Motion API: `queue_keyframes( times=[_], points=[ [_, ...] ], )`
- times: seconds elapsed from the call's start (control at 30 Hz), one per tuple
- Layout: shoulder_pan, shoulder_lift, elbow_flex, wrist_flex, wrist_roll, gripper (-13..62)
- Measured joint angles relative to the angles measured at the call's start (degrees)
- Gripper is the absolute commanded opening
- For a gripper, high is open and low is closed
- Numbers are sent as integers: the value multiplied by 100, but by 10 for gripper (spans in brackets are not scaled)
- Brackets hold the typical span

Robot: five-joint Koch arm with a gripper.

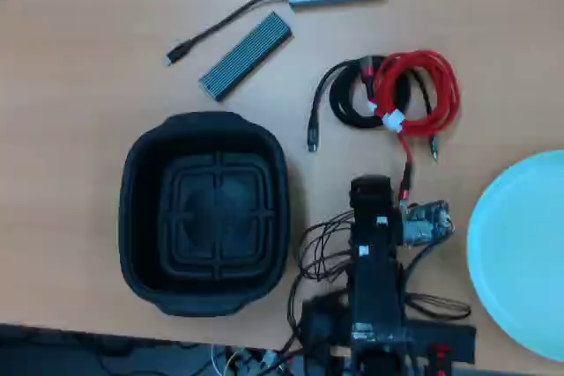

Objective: Put a black charging cable in a black bowl and put a red charging cable in a green bowl

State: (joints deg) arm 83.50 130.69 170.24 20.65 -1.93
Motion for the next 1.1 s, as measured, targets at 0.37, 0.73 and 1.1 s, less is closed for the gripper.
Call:
queue_keyframes(
  times=[0.37,0.73,1.1],
  points=[
    [-844,-9,-325,272,-18,-79],
    [-853,-9,-475,624,-9,-78],
    [-853,-9,-466,624,-9,-78]
  ],
)
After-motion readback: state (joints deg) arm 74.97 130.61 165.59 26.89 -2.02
